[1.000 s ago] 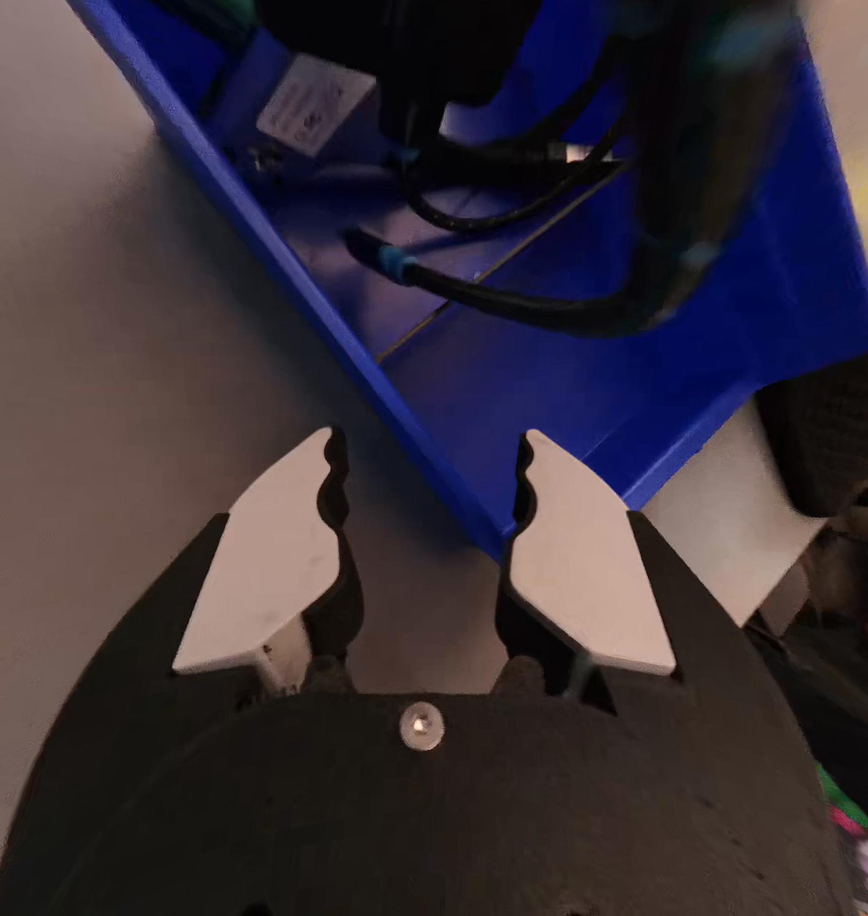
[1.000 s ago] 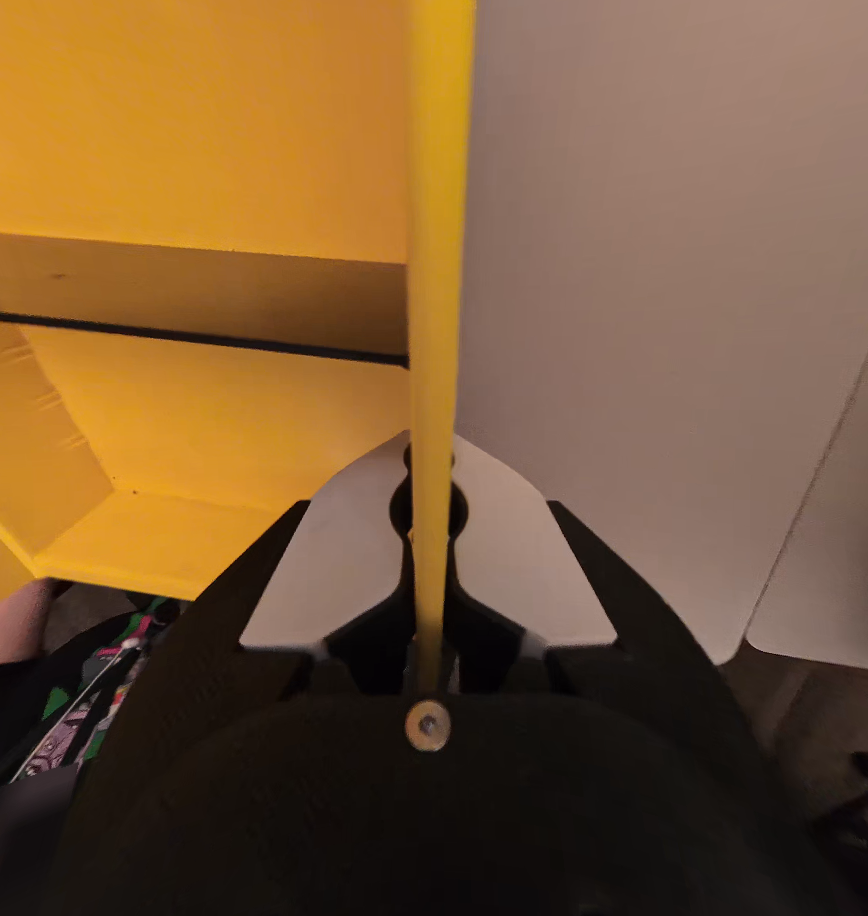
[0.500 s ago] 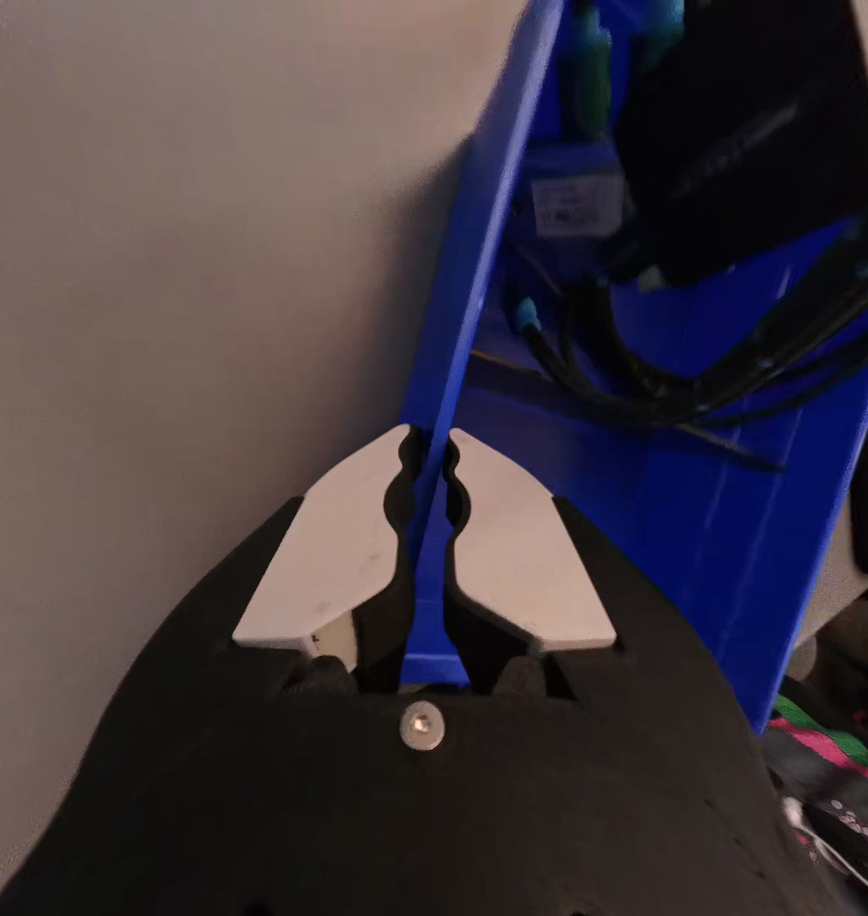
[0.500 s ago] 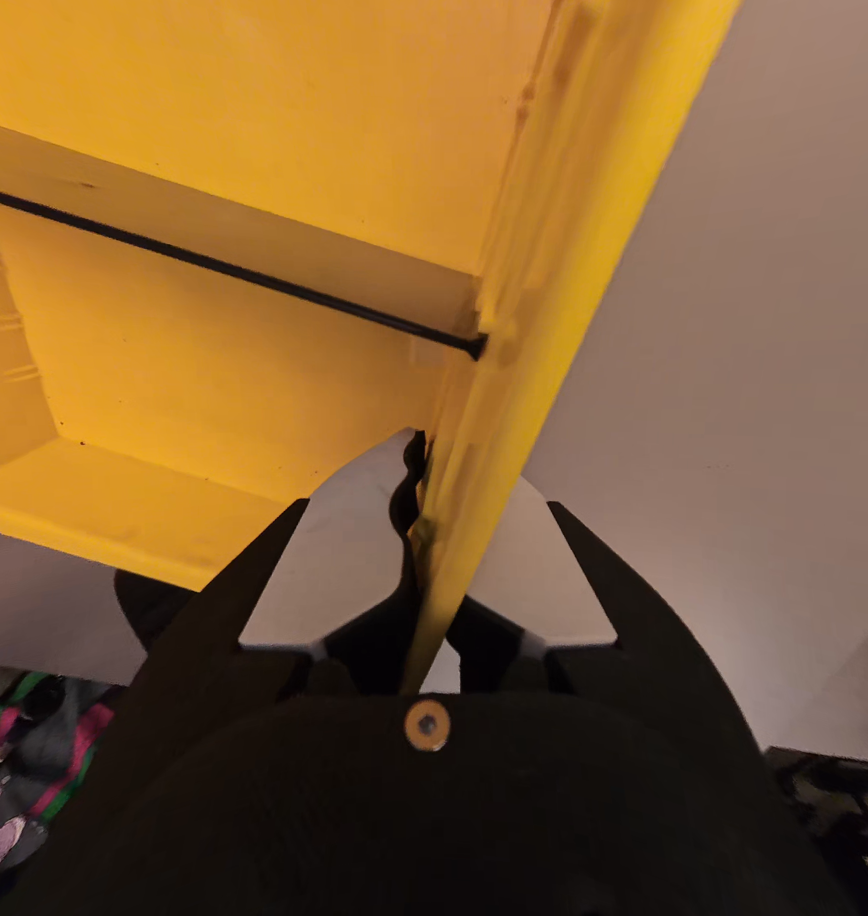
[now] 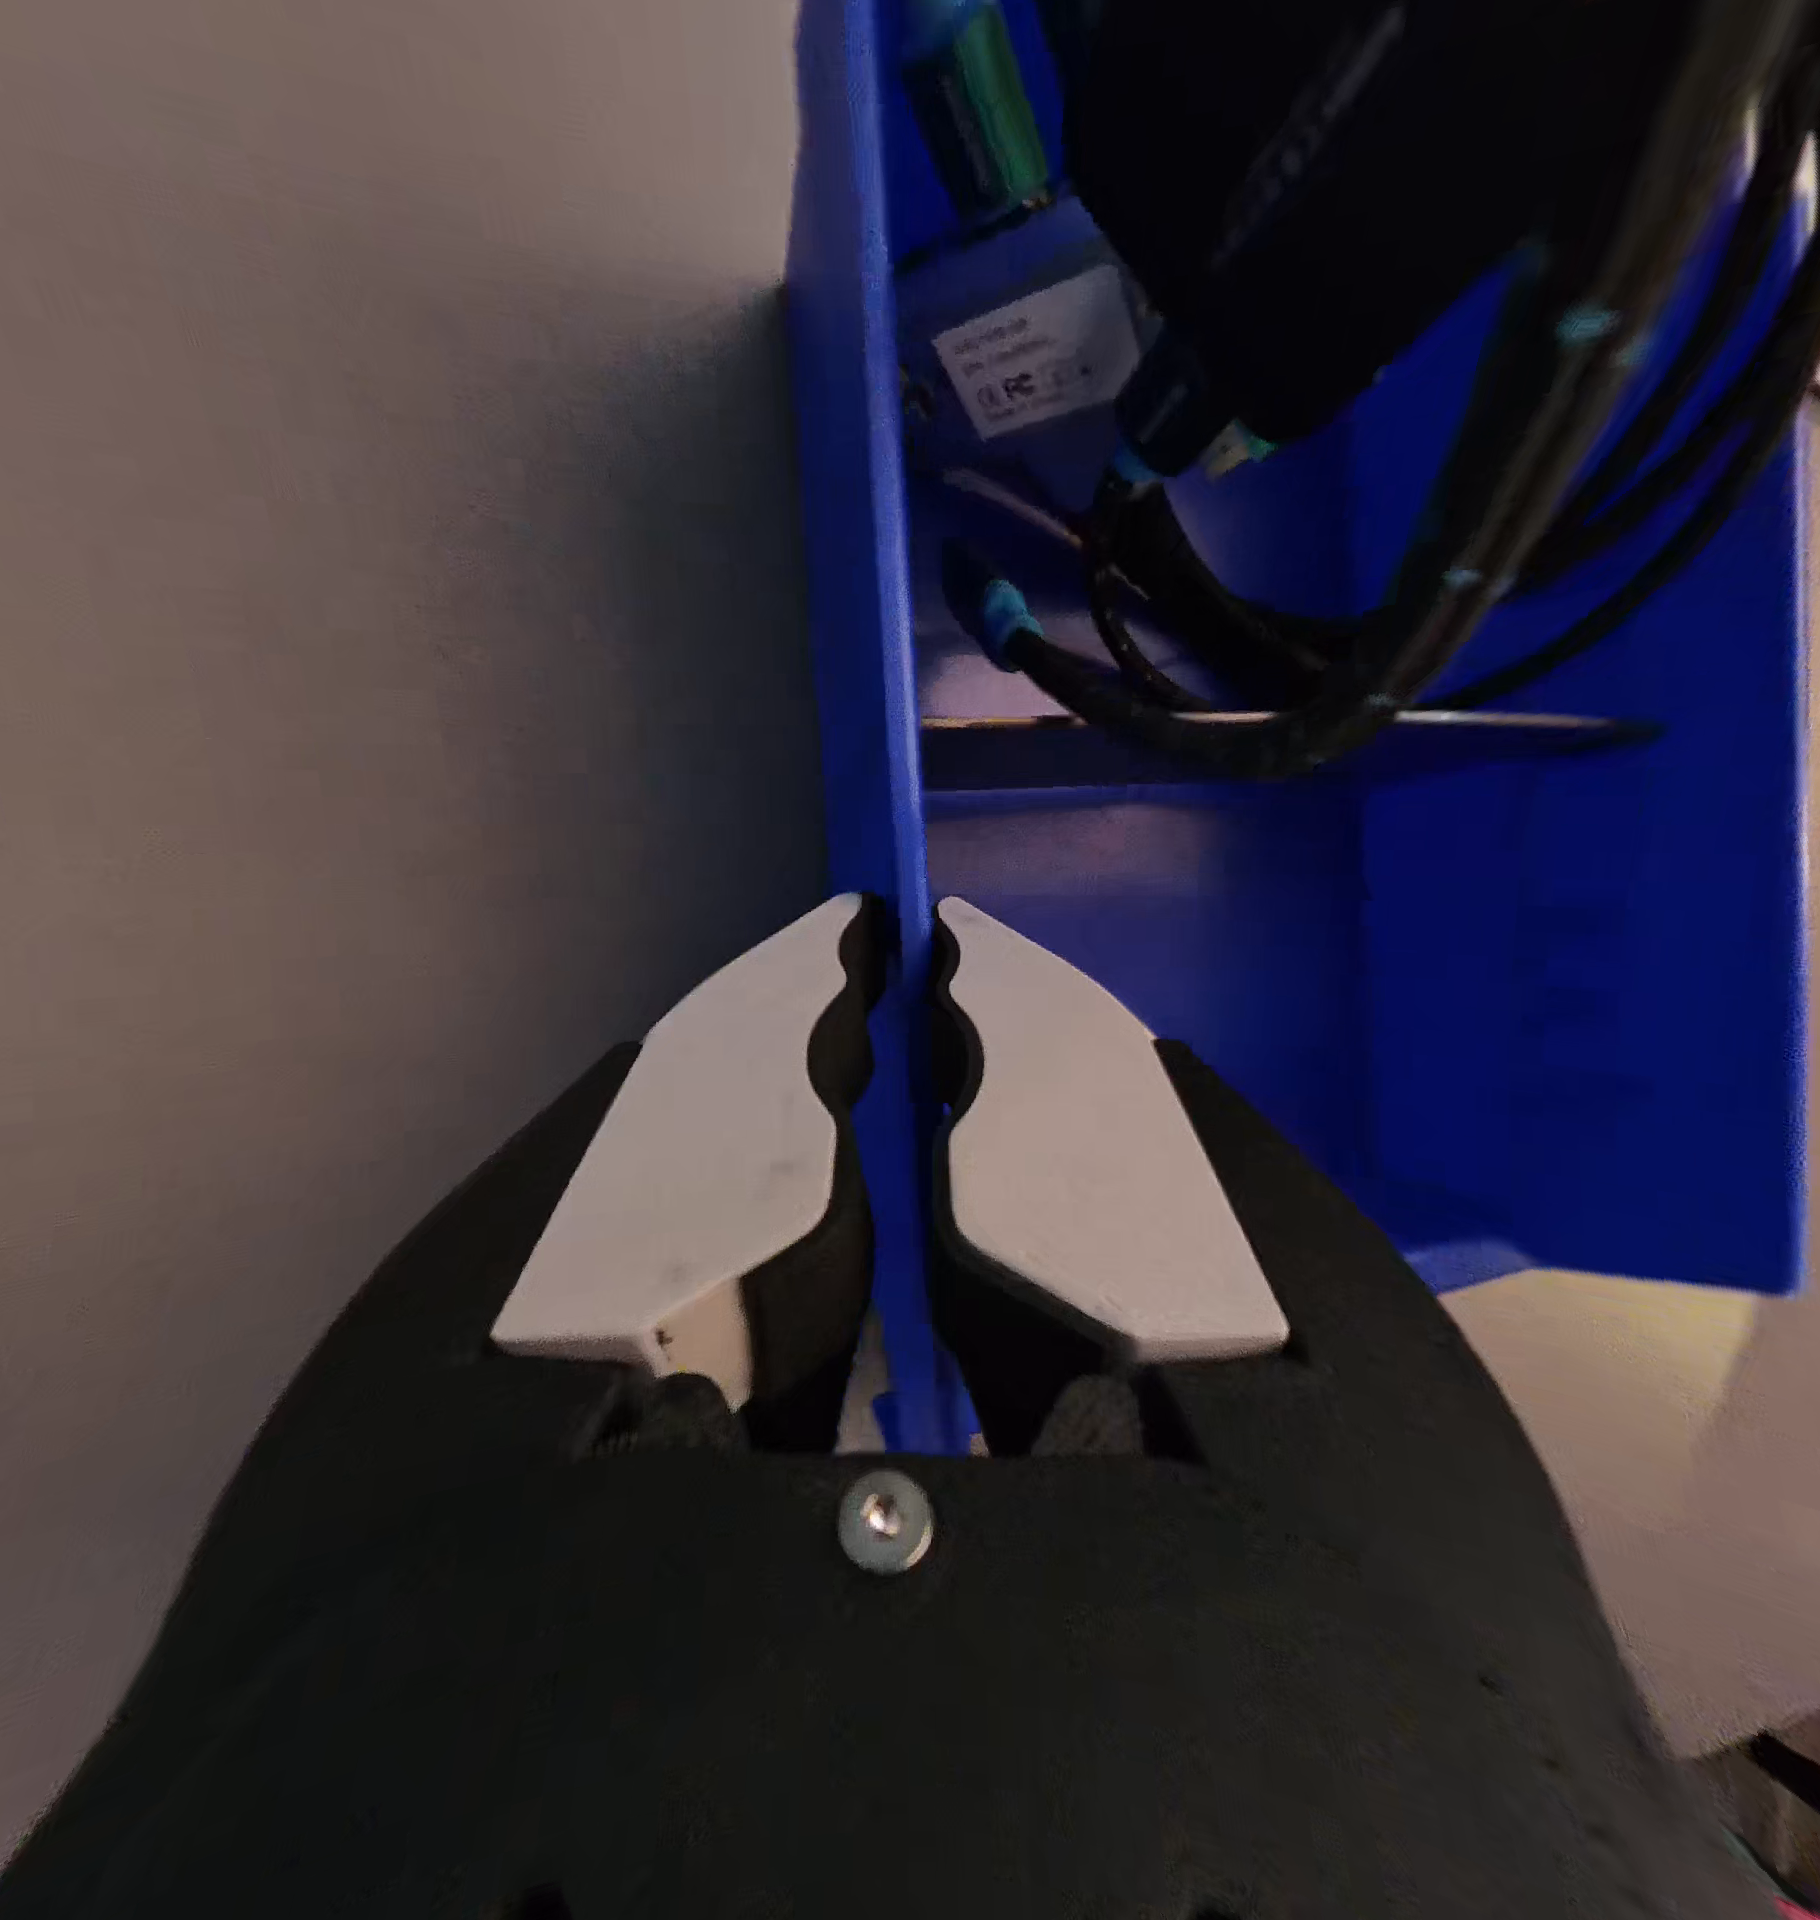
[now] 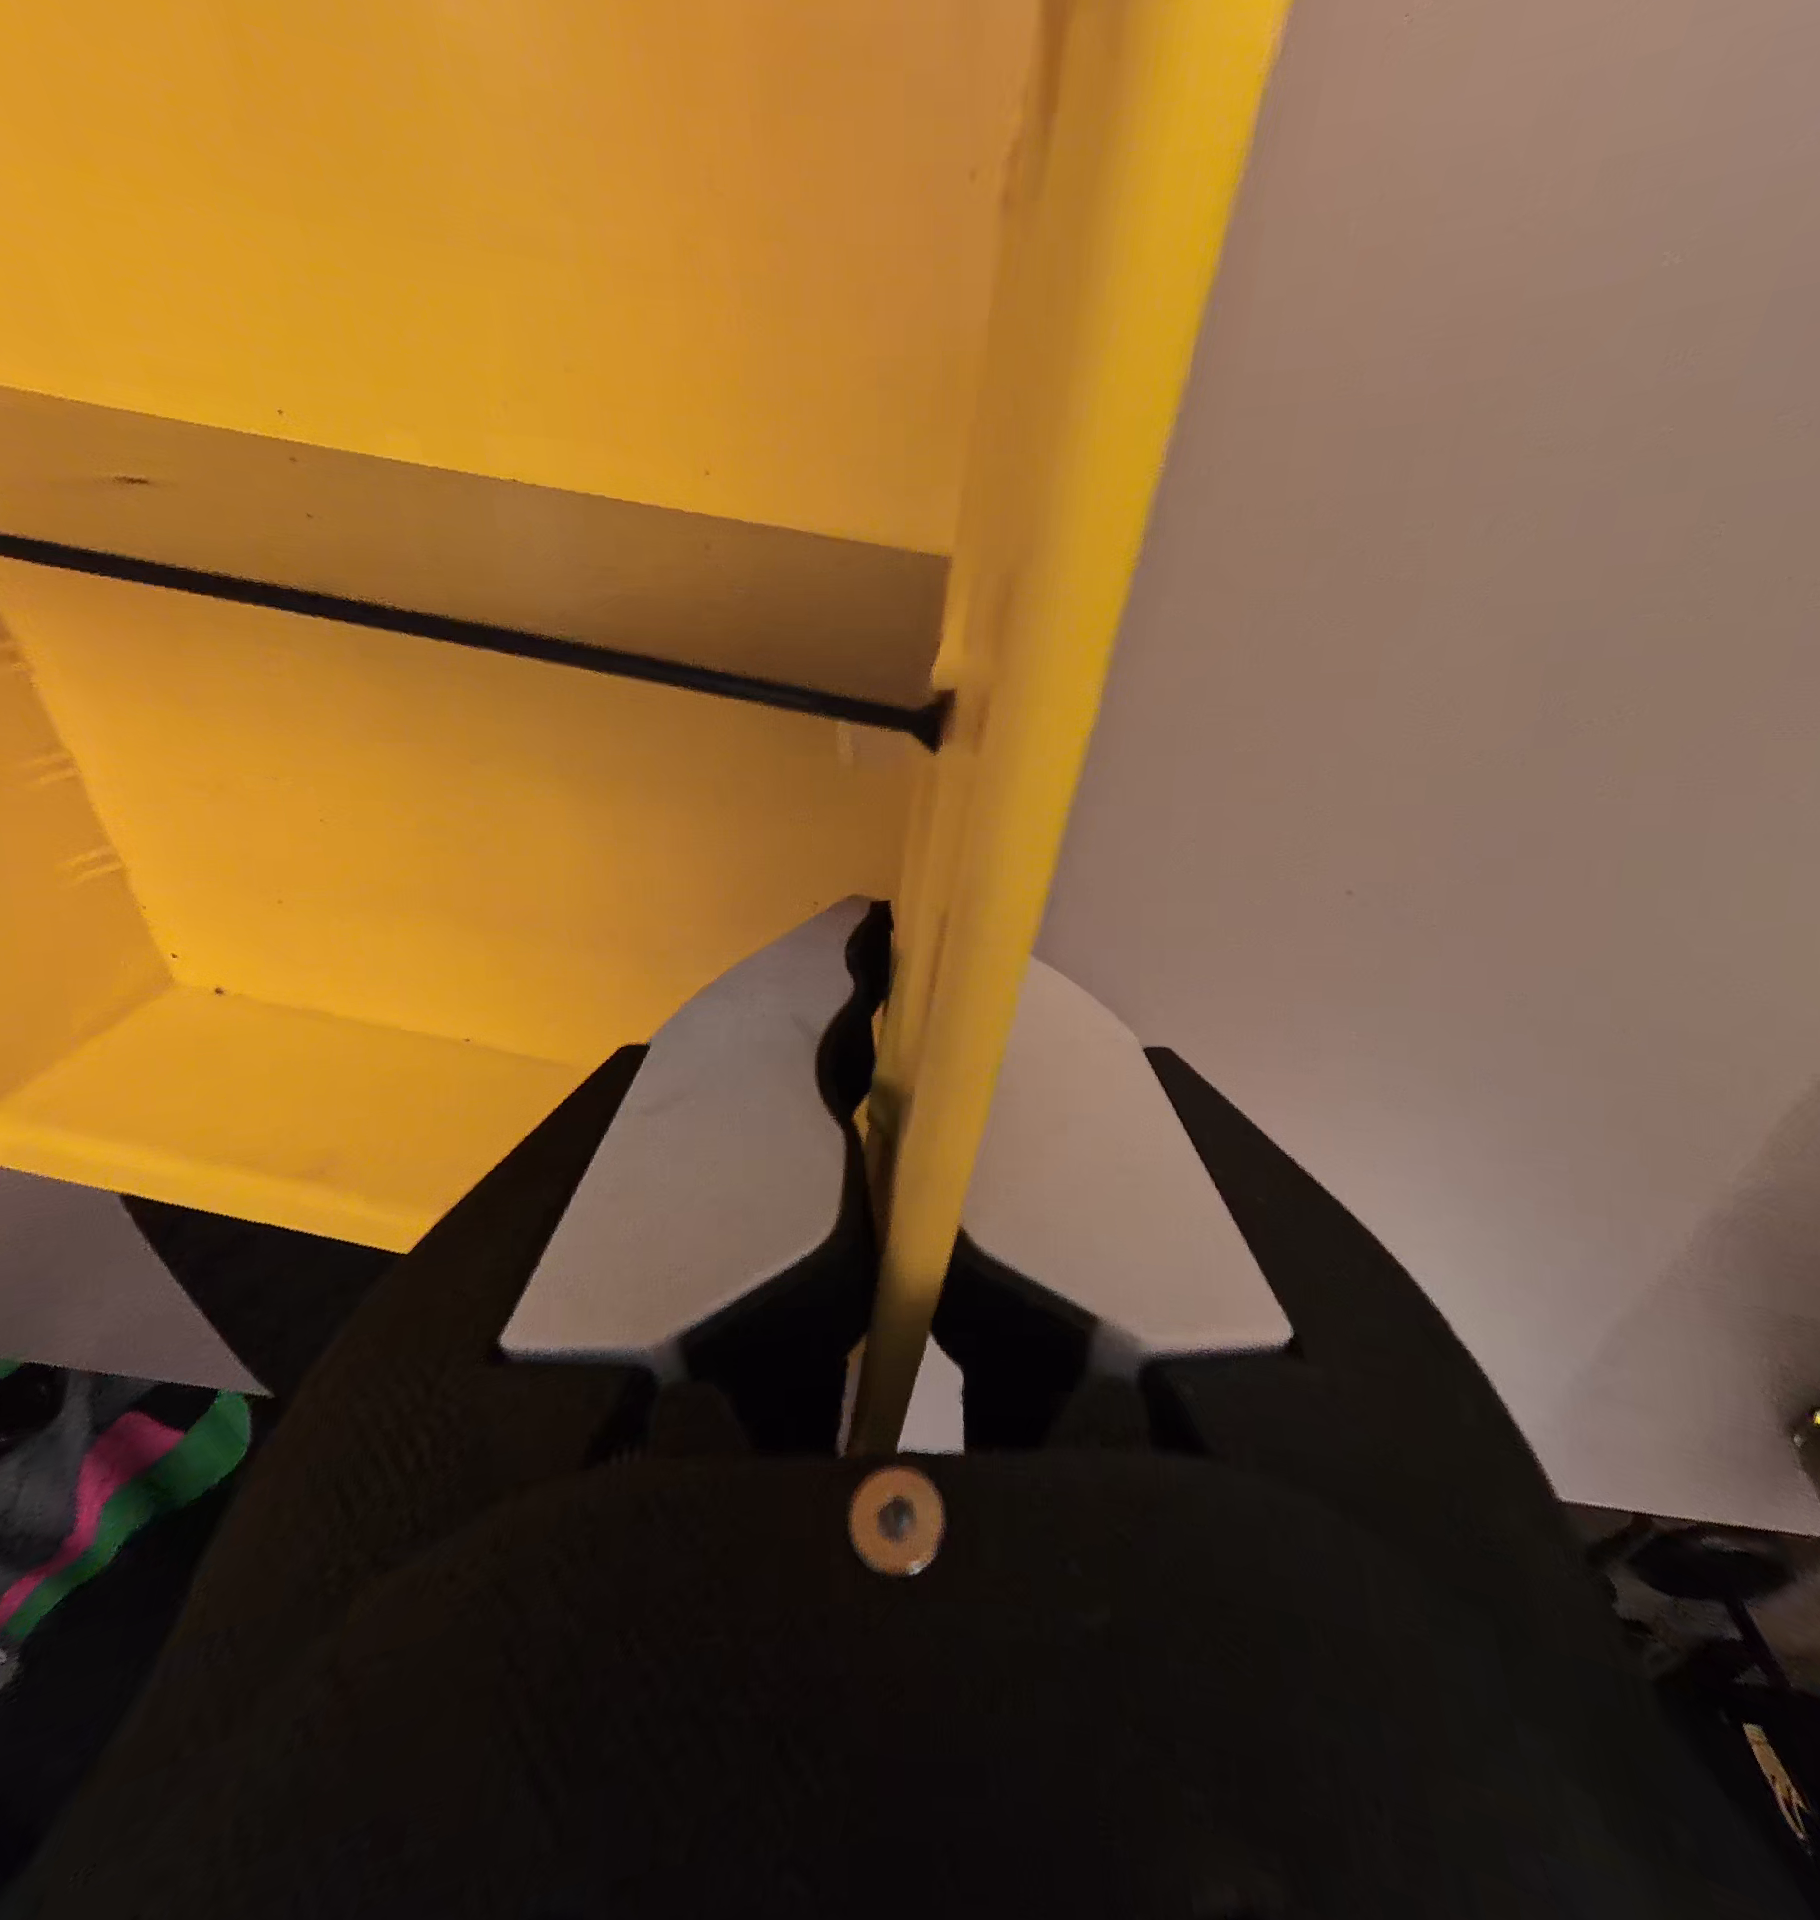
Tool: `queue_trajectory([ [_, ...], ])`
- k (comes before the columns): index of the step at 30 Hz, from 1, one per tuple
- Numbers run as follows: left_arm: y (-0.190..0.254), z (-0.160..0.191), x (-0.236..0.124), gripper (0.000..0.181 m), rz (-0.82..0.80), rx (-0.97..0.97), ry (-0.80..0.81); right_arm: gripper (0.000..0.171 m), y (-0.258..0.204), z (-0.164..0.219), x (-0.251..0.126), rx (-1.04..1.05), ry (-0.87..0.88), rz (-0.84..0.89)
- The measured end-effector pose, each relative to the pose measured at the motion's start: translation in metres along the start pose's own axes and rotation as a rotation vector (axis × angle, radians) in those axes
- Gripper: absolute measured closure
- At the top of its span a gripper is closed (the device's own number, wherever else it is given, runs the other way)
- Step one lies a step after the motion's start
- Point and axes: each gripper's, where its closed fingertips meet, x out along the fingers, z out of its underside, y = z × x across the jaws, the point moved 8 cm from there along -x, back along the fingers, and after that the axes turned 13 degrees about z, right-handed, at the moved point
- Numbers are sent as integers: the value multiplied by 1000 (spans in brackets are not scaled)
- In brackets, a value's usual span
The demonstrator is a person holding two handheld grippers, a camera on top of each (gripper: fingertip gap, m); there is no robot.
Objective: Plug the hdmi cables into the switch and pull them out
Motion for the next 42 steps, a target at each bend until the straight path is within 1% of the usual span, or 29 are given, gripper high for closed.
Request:
queue_trajectory([
  [3,-10,1,-8,175,-18,13,17,168,6,8,0,-42,-23,12],
  [6,-13,0,-9,176,-36,135,-20,167,8,10,1,-93,-26,0],
  [9,-14,-3,-9,176,-90,224,-56,168,13,5,1,-67,-46,7],
  [13,-19,-2,-12,176,-49,220,-49,166,23,-2,2,-17,-51,-4],
  [17,-21,2,-18,176,-92,322,-101,165,26,-5,2,21,-60,0],
  [22,-26,3,-21,176,-37,324,-79,165,29,-3,3,42,-44,-1],
  [25,-30,0,-21,178,-82,348,-60,165,33,-1,3,68,-47,1],
  [28,-31,0,-22,178,-81,286,-43,165,32,0,3,63,-39,7],
  [29,-31,1,-24,174,-83,256,-40,166,32,1,2,61,-29,6],
  [30,-31,4,-29,156,-99,230,-41,165,32,2,1,61,-12,4],
  [31,-30,8,-38,143,-140,207,-36,164,32,3,-2,71,39,-1],
  [33,-24,13,-67,136,-237,177,18,154,33,7,-17,117,169,-25],
  [35,0,15,-103,131,-264,196,152,146,35,19,-45,204,308,-11],
  [36,21,13,-119,127,-240,236,239,144,35,29,-65,250,396,46],
  [38,81,5,-139,117,-113,367,441,141,20,46,-117,314,687,115],
  [39,118,1,-142,114,1,453,538,140,5,51,-145,322,856,125],
  [40,158,-2,-137,112,124,546,614,138,-18,53,-170,297,1017,115],
  [41,195,-2,-126,110,222,631,658,129,-47,53,-189,226,1168,82],
  [42,228,-1,-109,108,276,693,667,117,-78,50,-204,140,1295,54],
])
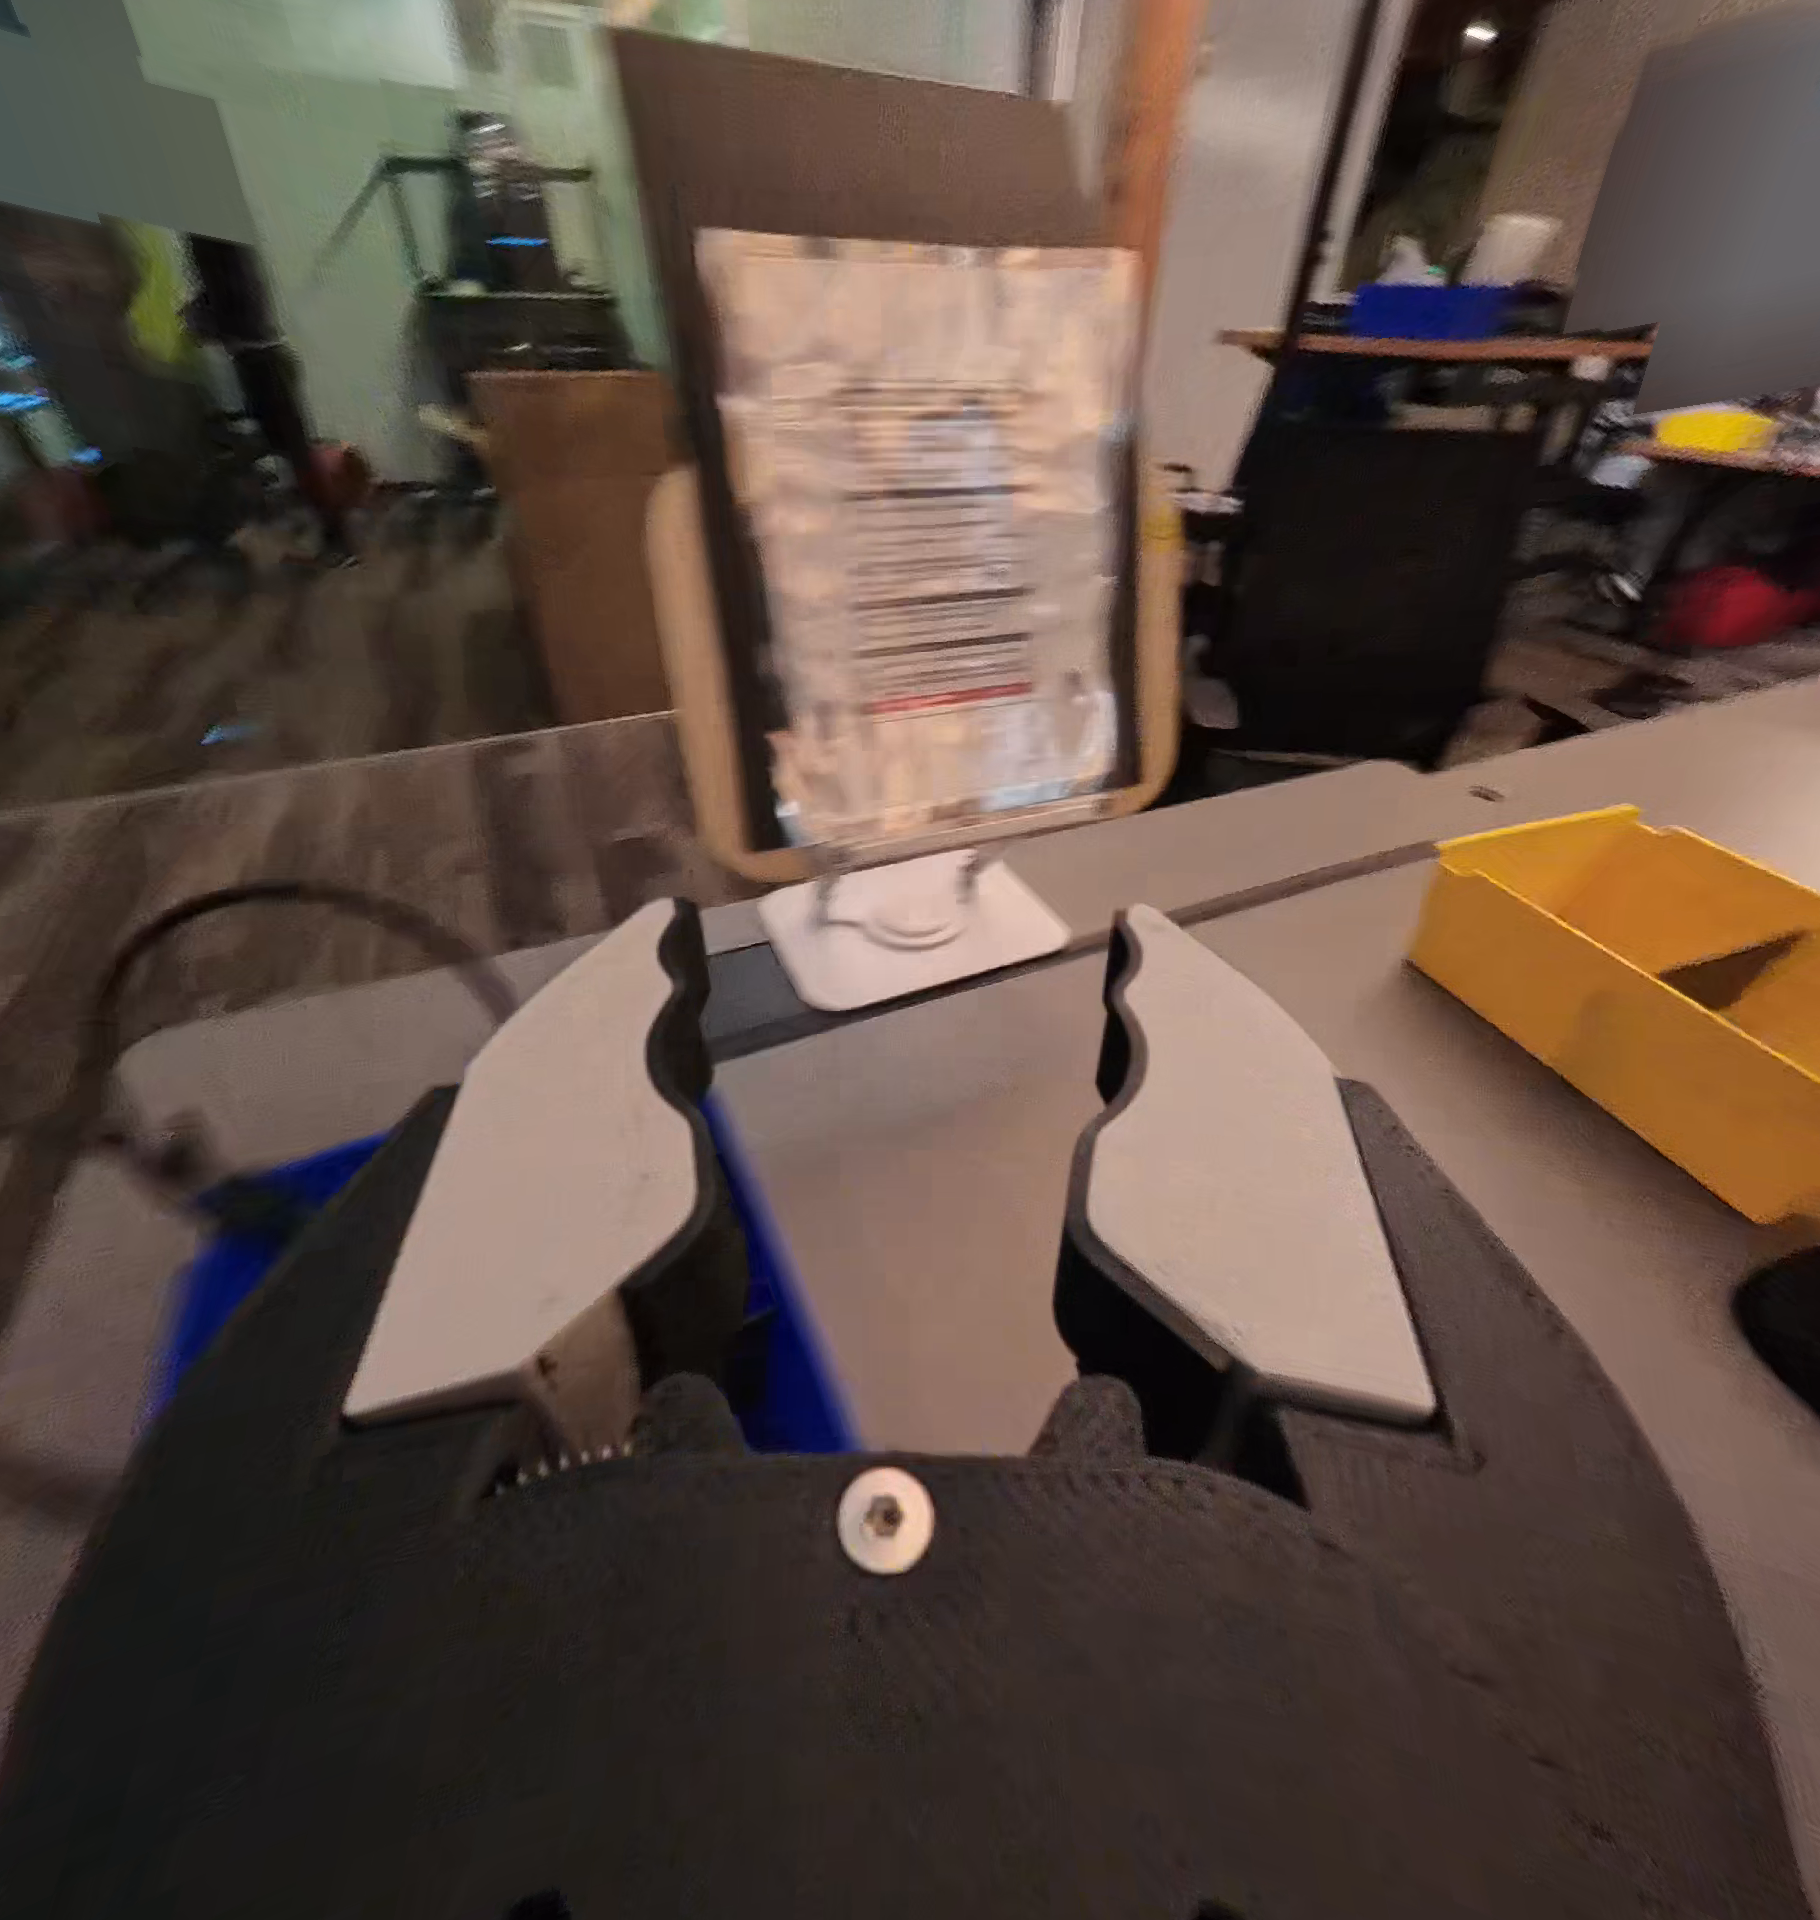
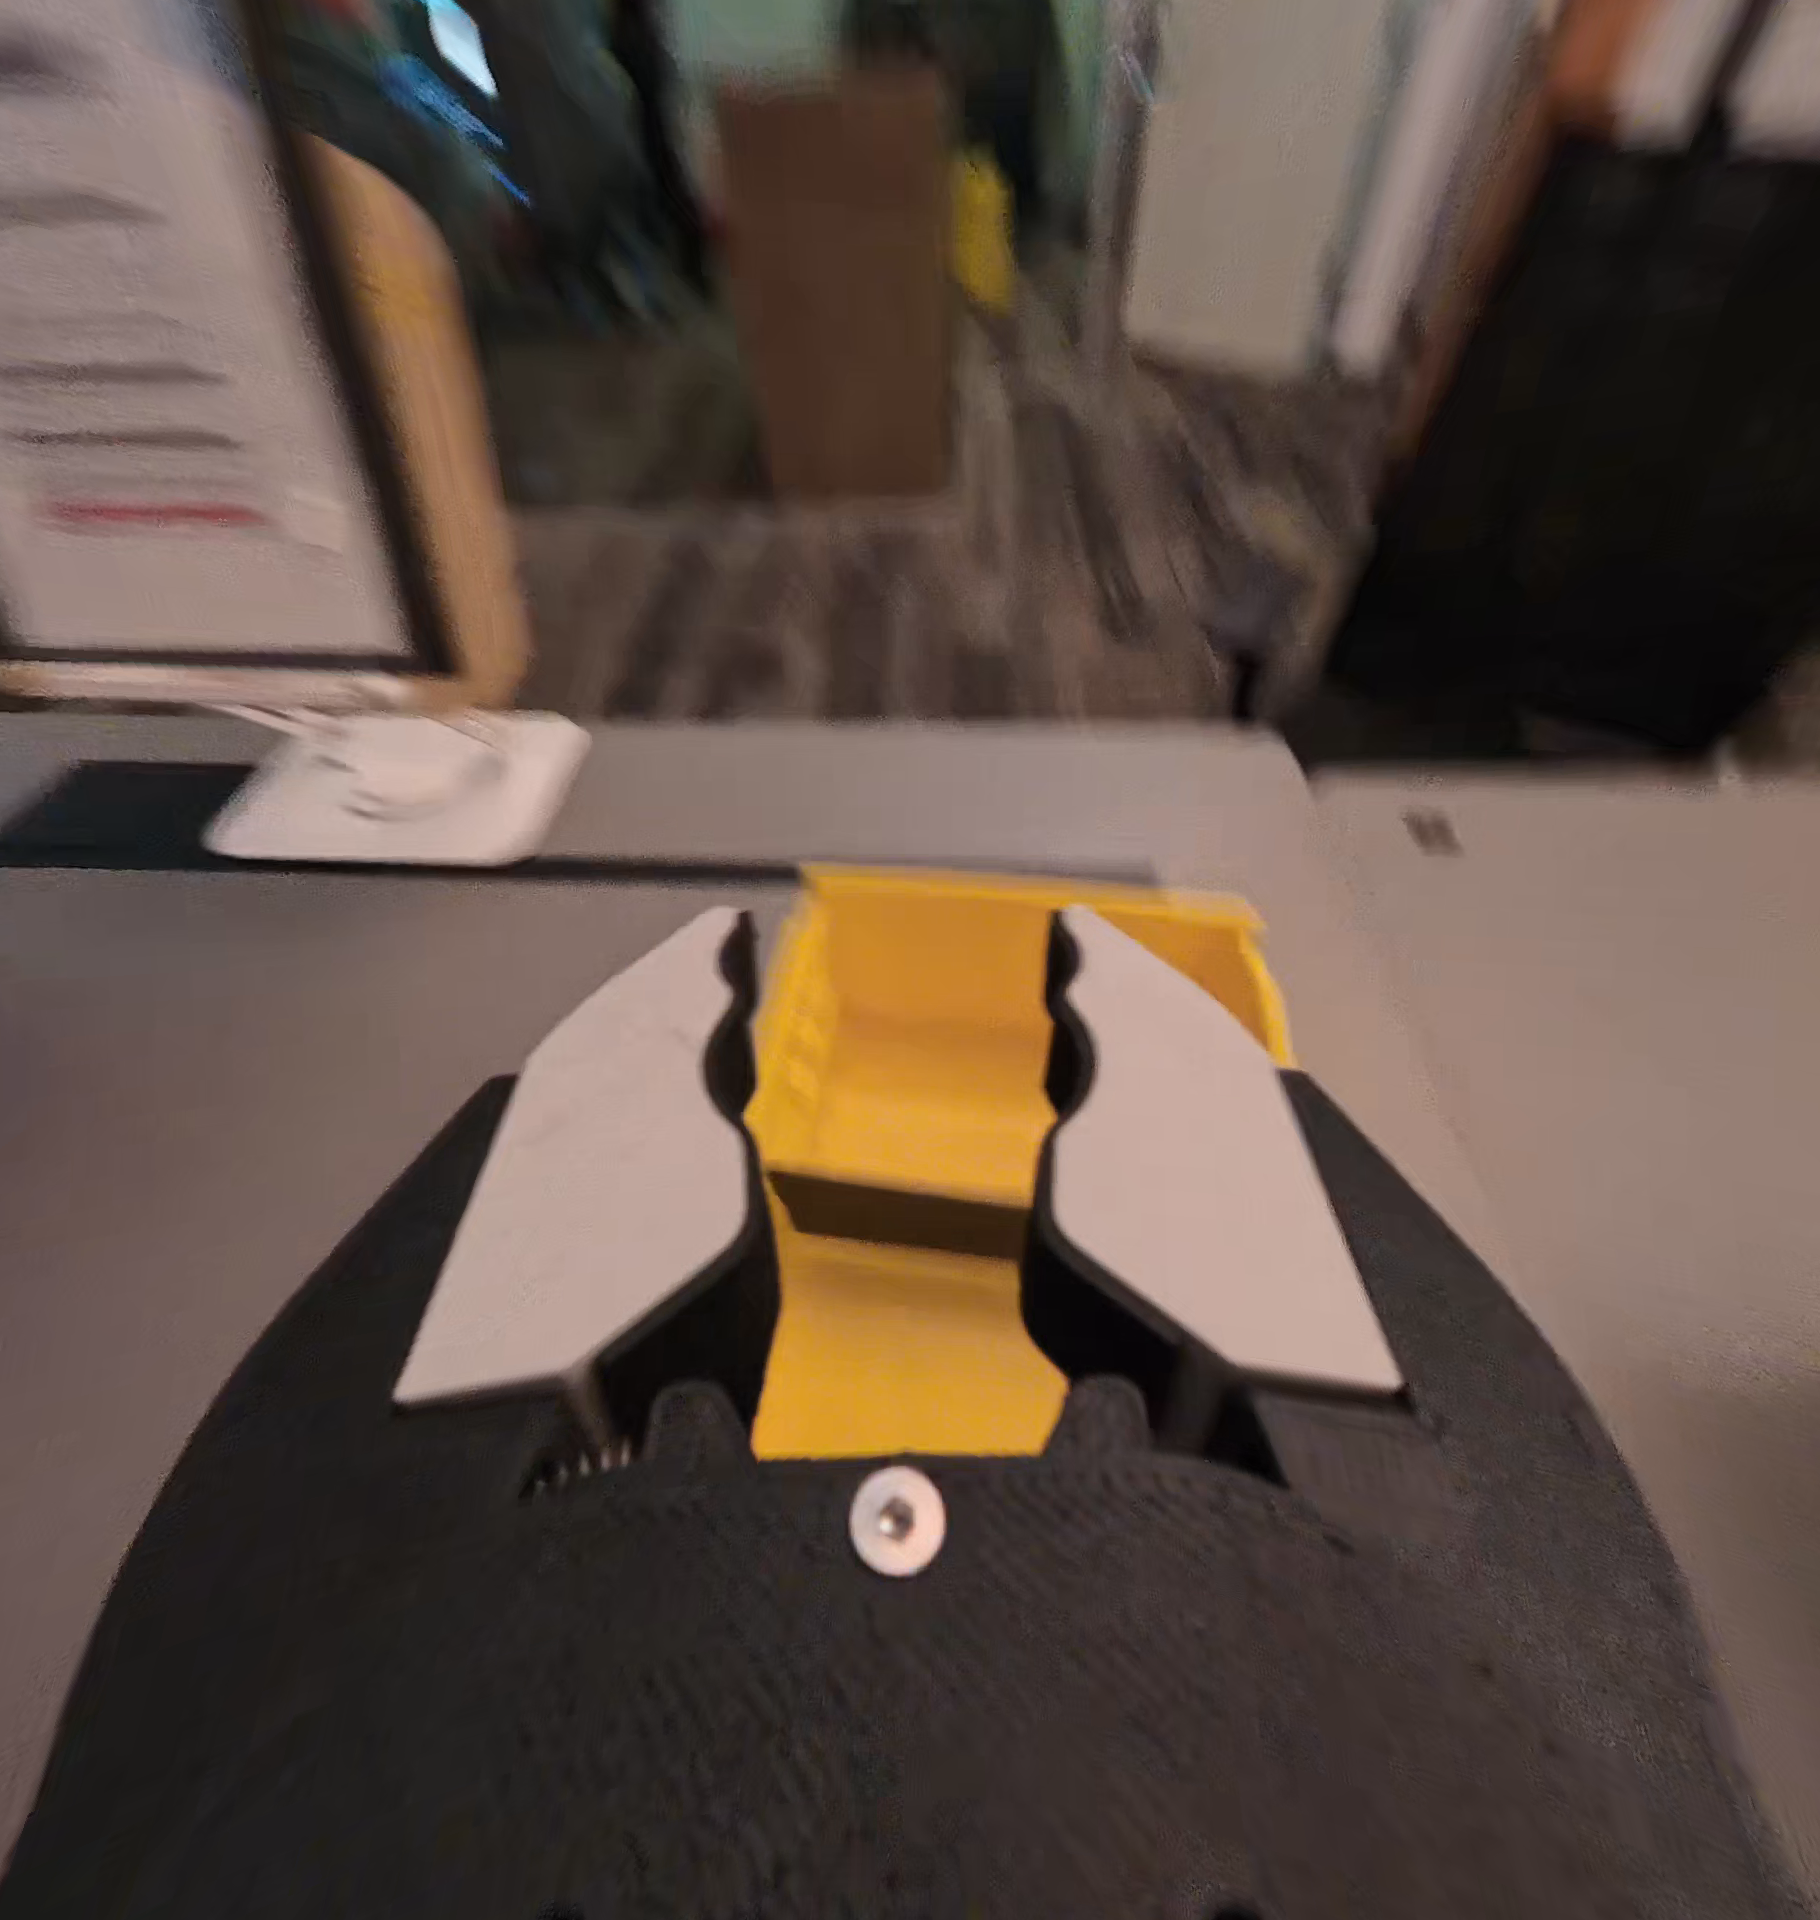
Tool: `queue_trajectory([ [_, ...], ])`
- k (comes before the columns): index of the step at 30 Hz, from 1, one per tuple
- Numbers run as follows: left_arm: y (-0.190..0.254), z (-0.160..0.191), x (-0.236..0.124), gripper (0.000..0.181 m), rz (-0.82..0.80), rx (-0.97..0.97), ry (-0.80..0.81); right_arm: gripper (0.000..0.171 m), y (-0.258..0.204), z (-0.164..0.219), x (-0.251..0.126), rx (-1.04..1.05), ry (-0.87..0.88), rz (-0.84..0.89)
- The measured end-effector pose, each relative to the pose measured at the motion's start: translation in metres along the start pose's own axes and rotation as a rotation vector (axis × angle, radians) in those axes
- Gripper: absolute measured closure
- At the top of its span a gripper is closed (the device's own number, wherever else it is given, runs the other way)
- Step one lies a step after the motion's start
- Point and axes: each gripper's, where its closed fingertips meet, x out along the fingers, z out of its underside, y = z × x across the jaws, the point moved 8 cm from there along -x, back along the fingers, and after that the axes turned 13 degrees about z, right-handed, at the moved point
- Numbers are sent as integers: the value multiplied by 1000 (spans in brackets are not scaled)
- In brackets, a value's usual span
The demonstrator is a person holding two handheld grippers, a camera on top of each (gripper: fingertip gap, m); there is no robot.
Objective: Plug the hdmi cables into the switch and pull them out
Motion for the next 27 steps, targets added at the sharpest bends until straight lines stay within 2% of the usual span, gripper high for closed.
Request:
queue_trajectory([
  [2,36,11,60,82,46,14,-84,97,-67,-7,1,-99,126,-119],
  [4,61,40,120,72,46,-12,-222,84,-130,3,14,-167,133,-228],
  [7,80,107,193,69,15,-36,-298,78,-203,42,50,-121,83,-316],
  [9,78,156,220,68,-74,-13,-359,77,-237,82,79,-127,-54,-317],
  [12,61,198,229,56,-249,73,-448,70,-265,141,114,-157,-284,-255],
  [16,54,226,231,55,-220,-103,-500,63,-288,186,136,-137,-487,-258],
  [17,53,231,232,52,-215,-135,-520,56,-291,190,139,-139,-509,-241],
  [21,46,244,237,50,-255,-144,-572,50,-298,193,137,-167,-490,-159],
  [27,40,259,244,39,-279,-251,-685,48,-305,197,135,-159,-489,-42],
])
